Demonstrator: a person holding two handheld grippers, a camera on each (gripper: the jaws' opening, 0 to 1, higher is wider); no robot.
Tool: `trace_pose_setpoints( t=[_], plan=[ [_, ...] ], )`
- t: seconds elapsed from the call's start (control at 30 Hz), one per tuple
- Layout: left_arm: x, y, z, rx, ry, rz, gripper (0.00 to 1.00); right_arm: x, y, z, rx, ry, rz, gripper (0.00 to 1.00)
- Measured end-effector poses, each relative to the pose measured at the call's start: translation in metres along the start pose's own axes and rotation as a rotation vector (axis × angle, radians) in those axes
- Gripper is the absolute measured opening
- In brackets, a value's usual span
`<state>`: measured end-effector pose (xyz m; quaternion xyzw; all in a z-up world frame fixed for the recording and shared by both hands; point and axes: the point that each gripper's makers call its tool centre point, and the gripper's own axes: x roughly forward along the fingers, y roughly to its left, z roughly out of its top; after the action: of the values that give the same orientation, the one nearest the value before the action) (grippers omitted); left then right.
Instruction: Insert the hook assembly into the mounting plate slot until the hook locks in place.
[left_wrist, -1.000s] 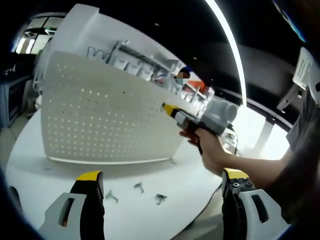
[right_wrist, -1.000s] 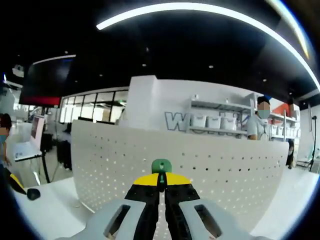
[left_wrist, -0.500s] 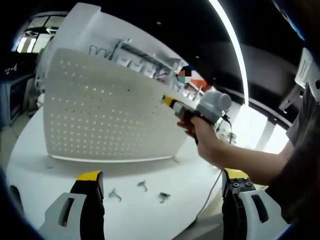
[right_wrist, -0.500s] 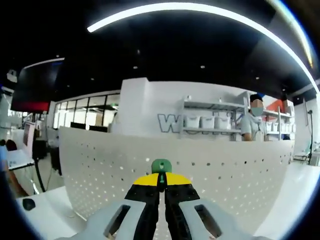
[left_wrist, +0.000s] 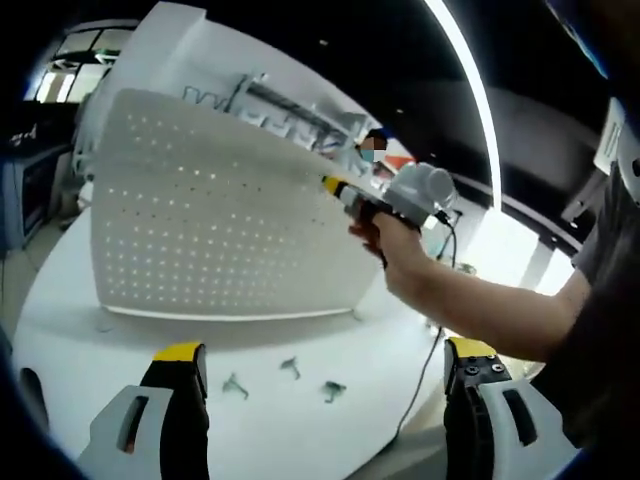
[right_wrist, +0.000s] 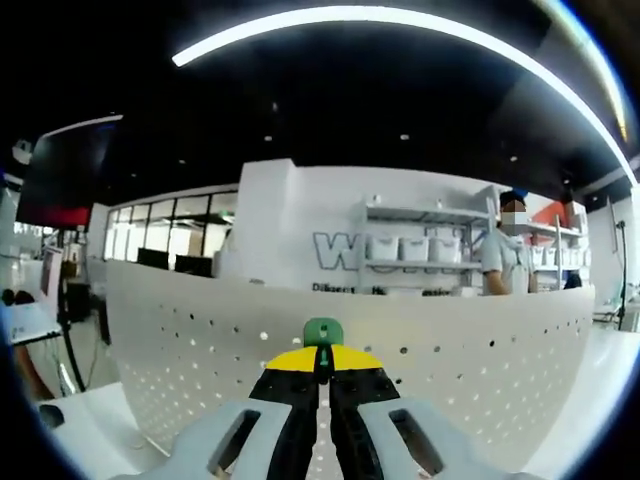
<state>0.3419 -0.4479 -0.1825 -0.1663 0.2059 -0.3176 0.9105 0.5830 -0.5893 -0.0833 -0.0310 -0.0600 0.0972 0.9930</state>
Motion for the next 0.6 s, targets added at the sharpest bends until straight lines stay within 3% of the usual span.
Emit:
trace_pose_setpoints(
  t=[0.6],
  plan=[
    [0.0019,0.0043,-0.0036,-0.022,0.007,0.003,1.0,0.0077,-0.0024,-0.0097,-0.006,0.029,-0.065,0.0]
  ],
)
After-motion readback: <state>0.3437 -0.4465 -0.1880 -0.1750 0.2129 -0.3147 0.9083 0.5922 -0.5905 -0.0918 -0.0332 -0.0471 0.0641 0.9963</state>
